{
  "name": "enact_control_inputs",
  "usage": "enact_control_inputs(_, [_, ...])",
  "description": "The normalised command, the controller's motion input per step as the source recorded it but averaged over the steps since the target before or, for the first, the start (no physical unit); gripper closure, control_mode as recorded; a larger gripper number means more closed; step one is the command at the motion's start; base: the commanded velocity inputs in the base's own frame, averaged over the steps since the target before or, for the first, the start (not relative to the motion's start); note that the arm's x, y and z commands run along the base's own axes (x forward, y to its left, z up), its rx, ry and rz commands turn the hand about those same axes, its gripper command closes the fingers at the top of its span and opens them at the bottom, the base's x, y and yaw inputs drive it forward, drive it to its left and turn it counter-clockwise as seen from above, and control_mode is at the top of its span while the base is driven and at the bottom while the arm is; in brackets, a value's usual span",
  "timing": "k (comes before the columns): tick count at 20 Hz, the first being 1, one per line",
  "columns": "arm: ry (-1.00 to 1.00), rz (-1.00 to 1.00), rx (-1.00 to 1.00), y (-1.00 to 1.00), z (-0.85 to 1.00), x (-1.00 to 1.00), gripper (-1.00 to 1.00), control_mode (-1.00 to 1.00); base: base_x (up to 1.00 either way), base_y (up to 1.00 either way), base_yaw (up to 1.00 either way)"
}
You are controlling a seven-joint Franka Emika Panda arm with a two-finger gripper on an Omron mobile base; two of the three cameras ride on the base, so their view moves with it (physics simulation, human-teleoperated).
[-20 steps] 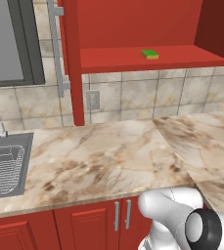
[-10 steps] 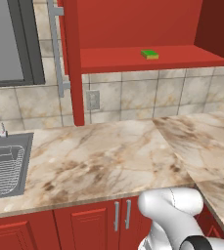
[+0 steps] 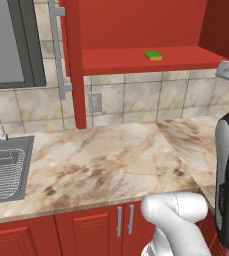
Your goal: Open the cabinet. Pick the sponge and place it next to the sink. Then close the cabinet.
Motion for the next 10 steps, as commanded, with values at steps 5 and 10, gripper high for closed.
enact_control_inputs(5, [0.29,0.00,-0.44,0.39,0.06,0.61,-1.00,-1.00,0.00,0.00,0.00])
enact_control_inputs(10, [0.41,0.00,-0.35,0.13,0.01,0.46,-1.00,-1.00,0.00,0.00,0.00])
